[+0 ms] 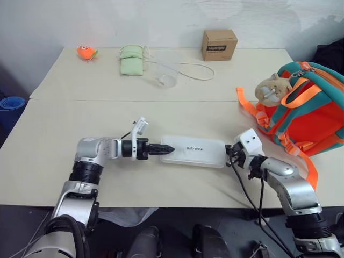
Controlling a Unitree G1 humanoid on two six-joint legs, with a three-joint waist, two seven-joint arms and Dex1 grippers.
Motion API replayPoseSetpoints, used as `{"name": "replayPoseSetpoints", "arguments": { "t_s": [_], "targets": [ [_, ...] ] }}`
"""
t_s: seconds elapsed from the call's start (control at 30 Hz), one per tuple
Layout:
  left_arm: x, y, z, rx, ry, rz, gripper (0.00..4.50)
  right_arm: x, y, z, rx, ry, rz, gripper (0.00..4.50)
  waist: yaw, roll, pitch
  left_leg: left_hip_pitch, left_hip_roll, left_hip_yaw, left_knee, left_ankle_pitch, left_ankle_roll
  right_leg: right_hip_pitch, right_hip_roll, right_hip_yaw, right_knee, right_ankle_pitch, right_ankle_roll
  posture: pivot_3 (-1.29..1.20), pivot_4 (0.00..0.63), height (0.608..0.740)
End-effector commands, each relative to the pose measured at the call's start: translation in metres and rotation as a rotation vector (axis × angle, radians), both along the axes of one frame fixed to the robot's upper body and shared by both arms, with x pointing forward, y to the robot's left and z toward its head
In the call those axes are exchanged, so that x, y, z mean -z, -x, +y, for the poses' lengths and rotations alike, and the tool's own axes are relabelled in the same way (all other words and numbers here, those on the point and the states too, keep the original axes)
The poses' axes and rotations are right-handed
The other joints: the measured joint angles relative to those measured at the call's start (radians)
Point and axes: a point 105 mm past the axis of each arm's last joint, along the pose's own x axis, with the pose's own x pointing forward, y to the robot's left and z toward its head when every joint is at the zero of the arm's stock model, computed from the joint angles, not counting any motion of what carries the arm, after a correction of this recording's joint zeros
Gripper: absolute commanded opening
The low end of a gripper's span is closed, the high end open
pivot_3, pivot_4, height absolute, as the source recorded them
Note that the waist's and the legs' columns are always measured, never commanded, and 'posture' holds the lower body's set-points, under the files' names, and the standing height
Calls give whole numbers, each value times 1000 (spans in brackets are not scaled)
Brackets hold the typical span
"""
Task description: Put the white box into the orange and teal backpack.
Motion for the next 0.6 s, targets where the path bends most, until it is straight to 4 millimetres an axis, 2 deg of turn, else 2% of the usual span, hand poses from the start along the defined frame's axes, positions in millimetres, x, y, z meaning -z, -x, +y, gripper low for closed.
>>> {"name": "replayPoseSetpoints", "arguments": {
  "t_s": [0.03,0.1,0.23,0.37,0.47,0.6],
  "targets": [
    [1,0,-5,9,13,42,2686,3,4,-1,12,-6,0,0,-2,0,0,0,0,0,0,0,0,0,0,0,0,0,0,0,150,740],
    [-5,-2,-4,10,31,40,2136,3,7,-3,22,-11,-4,0,0,0,0,-1,0,0,0,0,0,-1,0,0,0,0,0,0,150,740],
    [-15,-2,-4,21,75,43,1387,3,16,-7,40,-18,-10,0,0,-1,0,-1,0,0,0,0,0,-1,0,0,-1,0,0,0,150,740],
    [-31,4,0,47,141,39,1285,-7,35,-27,102,-14,-21,0,0,-1,0,-2,1,0,-1,0,-1,-2,0,0,-1,0,0,0,150,740],
    [-47,9,10,53,196,18,1278,-25,52,-49,188,-60,-43,590,0,-1,0,-5,1,0,-1,0,-1,-4,0,0,-1,0,0,0,150,740],
    [-64,15,33,7,242,-42,1278,-47,70,-80,319,-110,-86,1845,-5,0,0,-4,1,1,-1,0,-1,-5,0,1,-1,0,0,0,150,740]
  ]
}}
